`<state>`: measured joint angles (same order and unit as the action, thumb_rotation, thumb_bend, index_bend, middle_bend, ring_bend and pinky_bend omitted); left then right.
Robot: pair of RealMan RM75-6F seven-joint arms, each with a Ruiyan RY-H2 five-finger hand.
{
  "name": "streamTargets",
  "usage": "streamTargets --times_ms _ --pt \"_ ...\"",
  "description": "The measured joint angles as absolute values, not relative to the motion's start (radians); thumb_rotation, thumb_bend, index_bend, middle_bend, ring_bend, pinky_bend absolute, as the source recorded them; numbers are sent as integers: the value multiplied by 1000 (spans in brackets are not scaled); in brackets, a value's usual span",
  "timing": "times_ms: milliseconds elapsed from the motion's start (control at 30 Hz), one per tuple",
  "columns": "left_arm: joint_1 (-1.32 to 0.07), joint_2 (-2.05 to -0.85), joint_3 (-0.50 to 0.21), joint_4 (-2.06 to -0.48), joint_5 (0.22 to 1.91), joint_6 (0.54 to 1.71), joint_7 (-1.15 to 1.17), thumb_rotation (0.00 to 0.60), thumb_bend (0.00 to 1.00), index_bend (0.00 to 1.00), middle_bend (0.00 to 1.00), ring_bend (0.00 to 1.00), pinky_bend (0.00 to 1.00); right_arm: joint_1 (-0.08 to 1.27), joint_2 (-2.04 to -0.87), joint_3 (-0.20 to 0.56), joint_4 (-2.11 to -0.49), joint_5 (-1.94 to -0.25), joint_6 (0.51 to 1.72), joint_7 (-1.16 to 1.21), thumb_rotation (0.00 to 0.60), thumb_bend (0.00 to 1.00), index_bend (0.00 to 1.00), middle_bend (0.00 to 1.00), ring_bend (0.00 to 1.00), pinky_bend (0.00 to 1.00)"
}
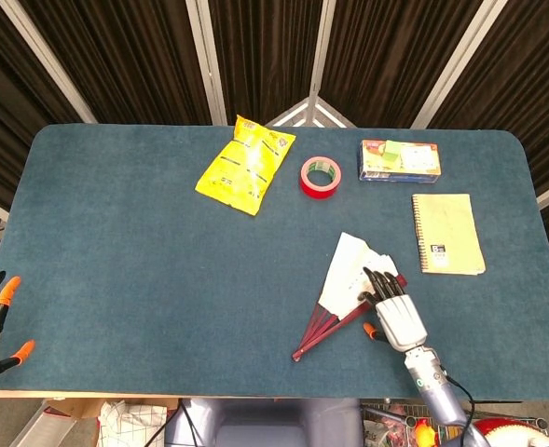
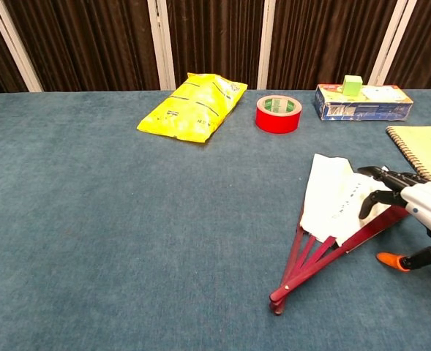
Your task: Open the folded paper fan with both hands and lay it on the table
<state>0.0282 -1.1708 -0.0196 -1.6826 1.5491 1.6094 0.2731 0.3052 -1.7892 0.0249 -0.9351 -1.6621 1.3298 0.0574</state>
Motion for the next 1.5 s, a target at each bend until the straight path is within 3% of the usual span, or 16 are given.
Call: streamTargets --times_ms 400,667,1200,1500 --pt "27 -1169 -16 -1686 1548 1604 276 600 85 110 0 0 0 344 -1842 28 -866 -1660 1329 100 600 384 543 61 139 143" --pt "28 -1169 -16 -1687 1550 1605 275 600 85 110 0 0 0 359 -1852 36 -850 -1657 1349 125 600 436 563 68 150 152" --pt "31 -1170 -11 -1691 1553 1607 286 600 85 113 0 0 0 381 -1824 46 -876 -1634 1341 131 600 458 611 90 167 165" --pt "30 -1170 -11 -1691 1552 1605 285 600 85 113 0 0 0 395 -1824 41 -863 -1645 1355 138 600 466 761 142 202 199"
